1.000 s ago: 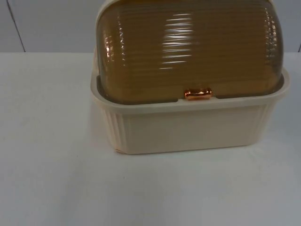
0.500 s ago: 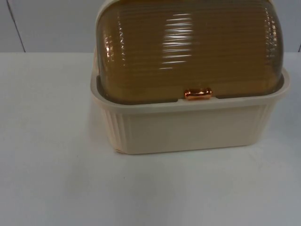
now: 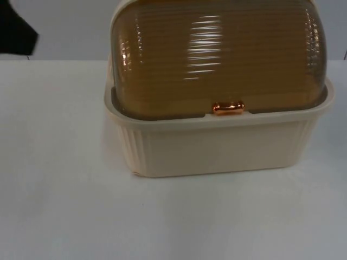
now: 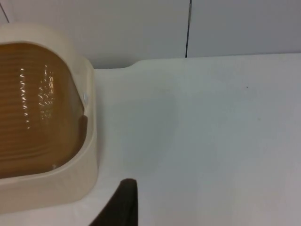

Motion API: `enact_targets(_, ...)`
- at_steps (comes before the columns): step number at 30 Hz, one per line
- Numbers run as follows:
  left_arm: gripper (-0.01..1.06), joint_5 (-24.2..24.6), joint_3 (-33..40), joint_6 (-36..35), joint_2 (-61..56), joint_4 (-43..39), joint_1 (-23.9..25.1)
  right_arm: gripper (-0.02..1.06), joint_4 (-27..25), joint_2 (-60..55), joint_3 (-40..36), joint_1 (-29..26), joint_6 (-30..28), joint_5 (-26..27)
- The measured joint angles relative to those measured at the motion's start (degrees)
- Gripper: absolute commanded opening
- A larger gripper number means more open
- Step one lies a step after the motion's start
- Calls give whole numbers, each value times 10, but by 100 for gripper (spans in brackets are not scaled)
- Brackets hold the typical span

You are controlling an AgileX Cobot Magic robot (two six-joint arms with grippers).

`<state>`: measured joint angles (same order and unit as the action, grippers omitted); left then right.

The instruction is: Open the box lid with the left hand, place the block into the box with the right hand, then close the box lid with the left hand.

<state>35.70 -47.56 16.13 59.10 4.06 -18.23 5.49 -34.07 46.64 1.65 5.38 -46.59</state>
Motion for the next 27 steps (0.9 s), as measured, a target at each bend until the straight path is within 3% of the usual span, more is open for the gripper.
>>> enact_targets(4,102,-4,-19,14,74,-49,-109,104,1,0,0,0,0,0)
enact_targets(5,102,-4,-19,14,74,-49,-109,104,1,0,0,0,0,0)
enact_targets(6,102,-4,-23,15,91,-72,-139,104,1,0,0,0,0,0)
enact_targets(10,102,-6,-31,0,147,-232,-255,104,2,0,0,0,0,0)
enact_targets(11,102,-6,-31,0,147,-232,-255,104,2,0,0,0,0,0)
enact_targets(12,102,-7,-32,-17,158,-287,-284,104,2,0,0,0,0,0)
enact_targets(15,102,-5,-32,-111,194,-452,-352,104,5,0,0,0,0,0)
enact_targets(16,102,-5,-32,-111,194,-452,-352,104,5,0,0,0,0,0)
enact_targets(20,102,-5,-32,-317,255,-698,-407,104,28,0,0,0,0,0)
enact_targets(21,102,-5,-32,-317,255,-698,-407,104,28,0,0,0,0,0)
enact_targets(27,102,32,-32,-550,337,-915,-415,104,55,0,0,0,0,0)
